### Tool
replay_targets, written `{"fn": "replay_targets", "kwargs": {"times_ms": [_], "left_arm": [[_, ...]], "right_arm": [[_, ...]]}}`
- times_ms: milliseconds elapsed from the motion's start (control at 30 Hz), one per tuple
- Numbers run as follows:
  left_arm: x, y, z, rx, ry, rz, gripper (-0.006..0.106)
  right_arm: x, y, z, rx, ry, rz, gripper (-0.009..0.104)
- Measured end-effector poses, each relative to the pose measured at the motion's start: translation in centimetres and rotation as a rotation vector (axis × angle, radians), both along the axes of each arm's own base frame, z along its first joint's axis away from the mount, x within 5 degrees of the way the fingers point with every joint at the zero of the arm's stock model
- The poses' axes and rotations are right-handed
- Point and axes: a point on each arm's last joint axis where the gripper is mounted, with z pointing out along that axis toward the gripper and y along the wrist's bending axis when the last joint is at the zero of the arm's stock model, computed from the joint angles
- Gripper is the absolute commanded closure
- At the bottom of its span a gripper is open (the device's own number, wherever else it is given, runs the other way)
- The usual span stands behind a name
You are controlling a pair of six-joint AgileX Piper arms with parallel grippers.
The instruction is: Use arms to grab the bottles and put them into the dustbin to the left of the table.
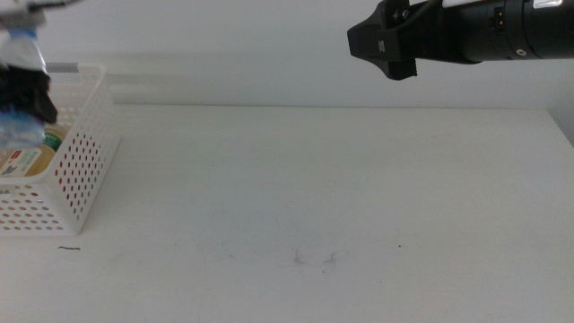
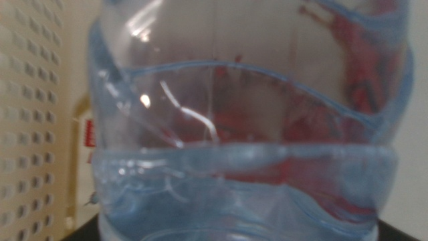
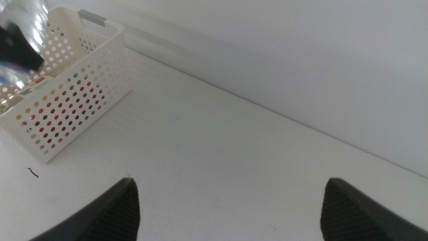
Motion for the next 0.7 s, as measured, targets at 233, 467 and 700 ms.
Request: {"fn": "replay_targets", "kwargs": {"times_ms": [233, 467, 700], "left_arm": [[1.7, 0.7, -5.0, -0.011, 0.113, -0.001, 0.066], [1.7, 0.9, -5.3, 0.027, 0.136, -0.075, 0.007], [-0.1, -0.1, -0.8, -0.027, 0.128, -0.037, 0.007]], "right_arm": [[0.0, 0.0, 0.0, 0.000, 0.000, 0.000, 0.008], [0.0, 0.0, 0.0, 0.000, 0.000, 0.000, 0.008], [0.0, 0.0, 0.0, 0.000, 0.000, 0.000, 0.008]]}}
